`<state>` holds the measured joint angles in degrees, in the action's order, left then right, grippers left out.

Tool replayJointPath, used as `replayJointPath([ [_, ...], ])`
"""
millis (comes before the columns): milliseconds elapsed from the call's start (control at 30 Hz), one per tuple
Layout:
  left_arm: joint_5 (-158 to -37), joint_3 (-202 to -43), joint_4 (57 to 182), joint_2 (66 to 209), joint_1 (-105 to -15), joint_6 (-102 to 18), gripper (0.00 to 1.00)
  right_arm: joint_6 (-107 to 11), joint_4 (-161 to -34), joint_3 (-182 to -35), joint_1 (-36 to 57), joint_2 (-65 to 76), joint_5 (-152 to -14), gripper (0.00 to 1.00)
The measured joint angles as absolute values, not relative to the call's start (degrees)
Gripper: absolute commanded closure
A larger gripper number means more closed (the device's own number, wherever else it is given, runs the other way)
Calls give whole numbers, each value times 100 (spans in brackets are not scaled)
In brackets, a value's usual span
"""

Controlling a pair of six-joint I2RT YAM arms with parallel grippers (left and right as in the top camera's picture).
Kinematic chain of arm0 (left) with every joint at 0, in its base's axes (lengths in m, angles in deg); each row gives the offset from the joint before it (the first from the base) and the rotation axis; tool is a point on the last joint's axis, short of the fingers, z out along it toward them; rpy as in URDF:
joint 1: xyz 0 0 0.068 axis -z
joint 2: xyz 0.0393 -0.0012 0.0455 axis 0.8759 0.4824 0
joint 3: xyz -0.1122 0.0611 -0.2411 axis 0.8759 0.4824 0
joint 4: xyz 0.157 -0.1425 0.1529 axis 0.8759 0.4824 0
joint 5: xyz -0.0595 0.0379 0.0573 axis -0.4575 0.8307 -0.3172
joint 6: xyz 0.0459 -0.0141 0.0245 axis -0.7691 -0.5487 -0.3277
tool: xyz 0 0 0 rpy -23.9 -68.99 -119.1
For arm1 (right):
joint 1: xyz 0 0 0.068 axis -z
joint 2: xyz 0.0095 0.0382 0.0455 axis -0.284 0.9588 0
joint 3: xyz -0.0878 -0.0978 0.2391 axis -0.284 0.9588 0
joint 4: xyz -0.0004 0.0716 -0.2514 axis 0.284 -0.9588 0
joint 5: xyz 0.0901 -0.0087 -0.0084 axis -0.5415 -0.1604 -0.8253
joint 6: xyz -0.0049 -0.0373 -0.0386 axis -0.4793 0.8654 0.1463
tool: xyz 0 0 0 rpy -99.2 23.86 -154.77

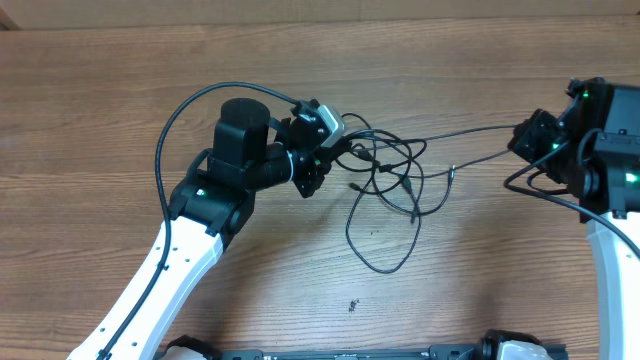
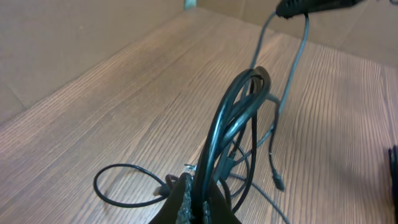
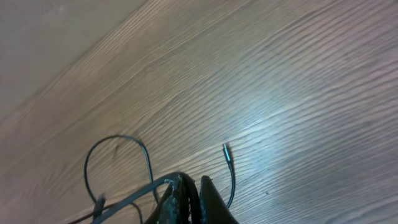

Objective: Untangle cables

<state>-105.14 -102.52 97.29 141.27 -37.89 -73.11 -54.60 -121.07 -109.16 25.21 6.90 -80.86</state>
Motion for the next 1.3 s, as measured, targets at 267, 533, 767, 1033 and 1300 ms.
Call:
replayJointPath([
  [267,-10463,-10252,9428,14127,-4274,-6133,96,-5453,-12243,-10916,3028,690,-7329,70],
  [533,-10752,-10252,9034,14127,-4633,-5244,96,-5460,-12529,-10916,3186,690,-7568,70],
  [767,-11766,-10252,8068,14125,-4630,-4944,96,-4854,-12601,-10916,3183,690,-9146,62],
  [1033,-12400,-10252,7758,14125,-4630,-4780,96,-3578,-12835,-10916,3170,690,-11185,58],
  [1300,-12131,-10252,7316,14125,-4630,-3834,96,-2483,-12951,-10916,2219,690,-12276,47],
])
